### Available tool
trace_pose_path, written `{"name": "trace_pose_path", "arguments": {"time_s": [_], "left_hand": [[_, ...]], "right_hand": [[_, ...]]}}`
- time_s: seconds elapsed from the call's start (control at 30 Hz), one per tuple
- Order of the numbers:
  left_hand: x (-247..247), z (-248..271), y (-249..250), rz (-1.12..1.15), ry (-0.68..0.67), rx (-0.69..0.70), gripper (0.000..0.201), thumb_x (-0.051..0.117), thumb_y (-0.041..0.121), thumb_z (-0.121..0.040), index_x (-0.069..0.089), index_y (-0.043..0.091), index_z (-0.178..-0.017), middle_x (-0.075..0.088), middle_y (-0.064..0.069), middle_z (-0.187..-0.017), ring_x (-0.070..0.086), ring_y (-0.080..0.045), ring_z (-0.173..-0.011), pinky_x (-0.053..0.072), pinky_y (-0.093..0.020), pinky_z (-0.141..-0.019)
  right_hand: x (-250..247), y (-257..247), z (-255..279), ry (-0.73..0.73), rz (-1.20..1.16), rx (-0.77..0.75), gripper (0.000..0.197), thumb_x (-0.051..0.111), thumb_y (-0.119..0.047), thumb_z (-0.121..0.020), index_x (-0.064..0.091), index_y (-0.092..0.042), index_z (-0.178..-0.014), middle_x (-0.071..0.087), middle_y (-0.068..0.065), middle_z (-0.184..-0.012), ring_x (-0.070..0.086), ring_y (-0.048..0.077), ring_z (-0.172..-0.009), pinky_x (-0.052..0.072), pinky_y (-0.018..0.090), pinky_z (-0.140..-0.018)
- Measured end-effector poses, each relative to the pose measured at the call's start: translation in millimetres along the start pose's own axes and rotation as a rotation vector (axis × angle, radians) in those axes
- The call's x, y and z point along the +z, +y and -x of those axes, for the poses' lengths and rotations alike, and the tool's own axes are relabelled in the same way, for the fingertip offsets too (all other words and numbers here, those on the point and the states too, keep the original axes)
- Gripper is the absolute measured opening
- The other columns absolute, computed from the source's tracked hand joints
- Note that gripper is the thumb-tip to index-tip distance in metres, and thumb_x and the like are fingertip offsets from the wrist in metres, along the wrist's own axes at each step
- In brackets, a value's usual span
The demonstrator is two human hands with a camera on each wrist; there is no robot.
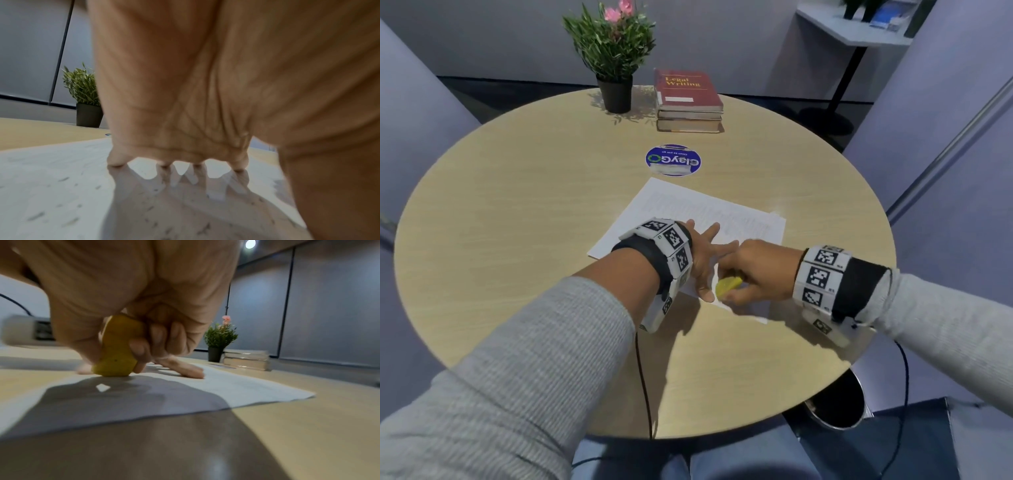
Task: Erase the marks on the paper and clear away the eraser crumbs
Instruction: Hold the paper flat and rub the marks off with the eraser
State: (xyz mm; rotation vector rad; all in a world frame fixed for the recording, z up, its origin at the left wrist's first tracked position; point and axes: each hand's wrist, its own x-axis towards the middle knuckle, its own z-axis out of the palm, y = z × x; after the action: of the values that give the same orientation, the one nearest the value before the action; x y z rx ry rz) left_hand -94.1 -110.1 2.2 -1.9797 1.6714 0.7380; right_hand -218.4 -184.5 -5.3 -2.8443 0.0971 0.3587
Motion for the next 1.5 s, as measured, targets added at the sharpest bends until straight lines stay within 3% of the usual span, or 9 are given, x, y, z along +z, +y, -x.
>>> {"name": "trace_pose_path", "arguments": {"time_s": [0.27,0.4,0.53,0.67,0.83,0.97,1.1,1.27,1.5], "left_hand": [[6.3,-1.6,-1.1,-0.039,0.072,0.021,0.116,0.073,0.057,-0.074,-0.012,0.037,-0.151,-0.020,-0.010,-0.159,-0.011,-0.043,-0.144,0.011,-0.058,-0.111],[5.3,-2.6,-0.9,-0.034,0.062,-0.004,0.117,0.074,0.062,-0.070,-0.012,0.048,-0.147,-0.023,-0.005,-0.158,-0.010,-0.047,-0.143,0.014,-0.062,-0.109],[6.3,-7.0,-2.2,-0.028,0.039,-0.023,0.126,0.077,0.064,-0.065,-0.015,0.042,-0.149,-0.026,-0.009,-0.157,-0.013,-0.051,-0.140,0.007,-0.063,-0.110],[2.7,-1.4,0.0,-0.018,0.054,-0.001,0.114,0.073,0.057,-0.073,-0.014,0.048,-0.147,-0.024,-0.008,-0.158,-0.007,-0.048,-0.143,0.013,-0.059,-0.110],[8.3,-5.6,-1.5,-0.053,0.095,0.006,0.112,0.071,0.057,-0.076,-0.010,0.036,-0.151,-0.017,-0.013,-0.159,-0.011,-0.040,-0.145,0.007,-0.059,-0.112],[6.4,-3.0,-0.6,-0.063,0.088,0.038,0.113,0.071,0.057,-0.076,-0.012,0.038,-0.150,-0.020,-0.011,-0.158,-0.008,-0.041,-0.145,0.014,-0.055,-0.110],[5.9,-1.4,1.9,-0.074,0.071,0.009,0.116,0.070,0.057,-0.077,-0.016,0.032,-0.151,-0.021,-0.011,-0.158,-0.016,-0.035,-0.144,0.006,-0.054,-0.112],[2.3,-0.9,-0.9,-0.033,0.047,0.009,0.116,0.074,0.057,-0.073,-0.016,0.048,-0.146,-0.025,-0.006,-0.158,-0.007,-0.048,-0.143,0.013,-0.062,-0.109],[6.6,-11.2,-2.4,-0.046,0.038,-0.008,0.121,0.073,0.061,-0.071,-0.018,0.042,-0.148,-0.026,-0.009,-0.156,-0.014,-0.046,-0.143,0.006,-0.059,-0.112]], "right_hand": [[3.2,-4.6,5.0,-0.019,0.011,0.015,0.021,0.065,-0.035,-0.080,0.063,-0.014,-0.085,0.050,-0.011,-0.061,0.045,0.005,-0.054,0.045,0.028,-0.060],[-10.3,16.2,1.7,0.057,0.018,0.104,0.030,0.064,-0.032,-0.078,0.067,-0.018,-0.104,0.067,-0.005,-0.075,0.059,0.016,-0.064,0.051,0.031,-0.068],[5.5,-6.7,10.3,-0.003,-0.037,0.039,0.018,0.066,-0.032,-0.080,0.064,-0.014,-0.083,0.057,-0.005,-0.063,0.051,0.014,-0.058,0.047,0.028,-0.060],[-10.4,20.1,3.0,0.105,-0.076,0.170,0.024,0.069,-0.028,-0.077,0.069,-0.012,-0.096,0.069,0.004,-0.073,0.061,0.021,-0.066,0.050,0.033,-0.067],[4.4,-4.2,13.6,0.011,-0.045,0.048,0.022,0.067,-0.032,-0.080,0.067,-0.011,-0.087,0.063,0.000,-0.068,0.055,0.017,-0.060,0.047,0.029,-0.059],[-9.8,12.8,9.7,0.092,-0.040,0.087,0.029,0.068,-0.027,-0.080,0.066,-0.016,-0.106,0.068,0.000,-0.076,0.060,0.021,-0.065,0.049,0.030,-0.065],[3.5,-4.4,16.1,-0.004,0.013,0.013,0.025,0.066,-0.036,-0.080,0.067,-0.013,-0.088,0.066,0.002,-0.070,0.057,0.018,-0.061,0.052,0.034,-0.063],[-14.2,16.7,6.5,0.072,-0.005,0.098,0.027,0.068,-0.028,-0.078,0.068,-0.017,-0.102,0.069,-0.002,-0.075,0.060,0.018,-0.065,0.051,0.031,-0.067],[-7.7,9.4,11.0,0.022,-0.010,0.094,0.018,0.068,-0.030,-0.077,0.067,-0.014,-0.084,0.059,-0.008,-0.061,0.053,0.013,-0.057,0.048,0.028,-0.060]]}}
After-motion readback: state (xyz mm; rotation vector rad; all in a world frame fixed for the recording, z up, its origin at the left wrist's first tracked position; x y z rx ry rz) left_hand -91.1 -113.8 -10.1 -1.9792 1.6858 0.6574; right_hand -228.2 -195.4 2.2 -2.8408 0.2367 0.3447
